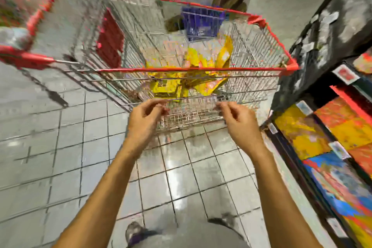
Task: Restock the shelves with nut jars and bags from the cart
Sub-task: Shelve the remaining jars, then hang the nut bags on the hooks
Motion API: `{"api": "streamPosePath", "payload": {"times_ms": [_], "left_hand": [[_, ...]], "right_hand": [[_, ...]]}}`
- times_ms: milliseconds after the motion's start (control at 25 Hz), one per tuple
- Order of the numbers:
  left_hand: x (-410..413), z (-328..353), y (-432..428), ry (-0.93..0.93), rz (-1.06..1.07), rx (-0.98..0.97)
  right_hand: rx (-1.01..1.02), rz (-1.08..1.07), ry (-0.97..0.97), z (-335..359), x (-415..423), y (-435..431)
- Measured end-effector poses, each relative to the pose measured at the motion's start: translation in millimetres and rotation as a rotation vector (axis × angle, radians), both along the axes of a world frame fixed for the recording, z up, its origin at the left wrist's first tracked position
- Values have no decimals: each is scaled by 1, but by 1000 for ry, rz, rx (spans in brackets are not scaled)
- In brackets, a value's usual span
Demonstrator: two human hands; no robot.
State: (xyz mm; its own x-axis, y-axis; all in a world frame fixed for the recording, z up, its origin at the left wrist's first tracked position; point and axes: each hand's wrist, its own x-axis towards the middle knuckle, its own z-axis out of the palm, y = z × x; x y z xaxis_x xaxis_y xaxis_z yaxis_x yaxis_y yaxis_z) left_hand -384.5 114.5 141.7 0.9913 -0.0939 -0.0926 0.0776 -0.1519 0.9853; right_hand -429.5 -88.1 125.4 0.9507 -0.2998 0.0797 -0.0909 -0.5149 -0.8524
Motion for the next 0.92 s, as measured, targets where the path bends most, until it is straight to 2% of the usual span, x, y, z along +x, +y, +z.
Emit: {"api": "streamPosePath", "payload": {"times_ms": [200,400,480,560,720,840,920], "left_hand": [[58,19,186,-142,-27,95],[165,61,315,-343,-70,243],[233,69,339,-476,-68,369],[304,69,351,-616,-72,597],[404,60,350,-745,-401,1011],[449,48,343,-913,-716,1117],[470,43,333,-1083,-885,1157]], "right_hand": [[-12,101,-122,34,90,168],[-22,129,-96,80,195,315],[-60,178,-46,94,246,359],[-129,243,41,98,293,393],[-180,302,210,89,361,428],[-488,307,381,88,379,444],[-590,246,500,90,381,448]]}}
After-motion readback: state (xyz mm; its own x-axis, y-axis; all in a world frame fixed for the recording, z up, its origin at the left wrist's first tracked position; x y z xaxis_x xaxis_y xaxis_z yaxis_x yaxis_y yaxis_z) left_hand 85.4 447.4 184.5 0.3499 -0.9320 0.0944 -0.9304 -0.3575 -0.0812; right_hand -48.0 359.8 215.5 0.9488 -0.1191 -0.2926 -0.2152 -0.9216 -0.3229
